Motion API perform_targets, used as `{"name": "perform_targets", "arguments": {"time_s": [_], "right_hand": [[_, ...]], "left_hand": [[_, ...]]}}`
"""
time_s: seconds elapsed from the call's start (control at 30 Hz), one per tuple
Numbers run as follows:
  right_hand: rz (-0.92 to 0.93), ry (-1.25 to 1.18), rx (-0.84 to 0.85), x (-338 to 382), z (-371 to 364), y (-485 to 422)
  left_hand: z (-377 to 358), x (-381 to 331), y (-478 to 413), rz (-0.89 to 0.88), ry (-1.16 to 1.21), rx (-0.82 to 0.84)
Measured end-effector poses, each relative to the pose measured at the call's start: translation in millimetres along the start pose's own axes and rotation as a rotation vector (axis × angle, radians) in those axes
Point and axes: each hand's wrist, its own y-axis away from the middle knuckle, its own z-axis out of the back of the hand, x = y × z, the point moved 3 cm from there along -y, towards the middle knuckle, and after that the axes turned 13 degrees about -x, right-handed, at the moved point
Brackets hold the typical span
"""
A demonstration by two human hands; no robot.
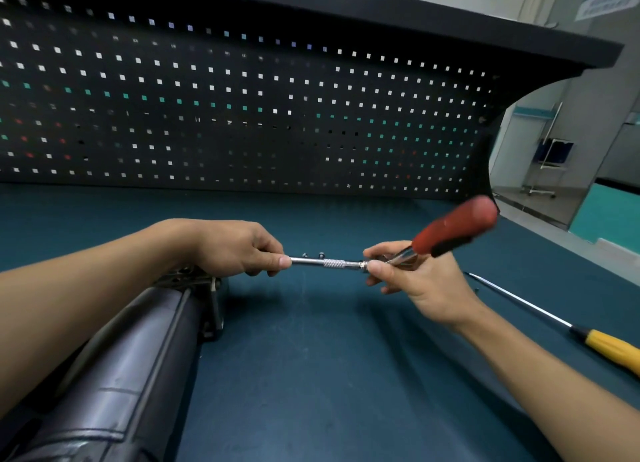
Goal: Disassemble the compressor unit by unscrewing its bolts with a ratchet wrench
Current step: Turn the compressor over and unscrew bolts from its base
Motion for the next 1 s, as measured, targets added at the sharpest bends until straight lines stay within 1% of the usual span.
{"name": "perform_targets", "arguments": {"time_s": [0.17,0.27,0.4,0.8,1.0], "right_hand": [[-0.108,-0.061,-0.081,1,-5,-2],[-0.164,-0.068,-0.091,3,-8,-1],[-0.229,-0.092,-0.076,4,-8,-2],[-0.493,-0.271,-0.036,-5,-8,-3],[-0.559,-0.290,-0.003,-10,-7,-3]], "left_hand": [[0,0,1,-0.010,0.009,0.006],[1,0,2,-0.013,0.020,0.011],[1,1,3,-0.018,0.027,0.015],[2,1,3,-0.016,0.095,0.019],[1,2,3,-0.005,0.082,0.017]]}}
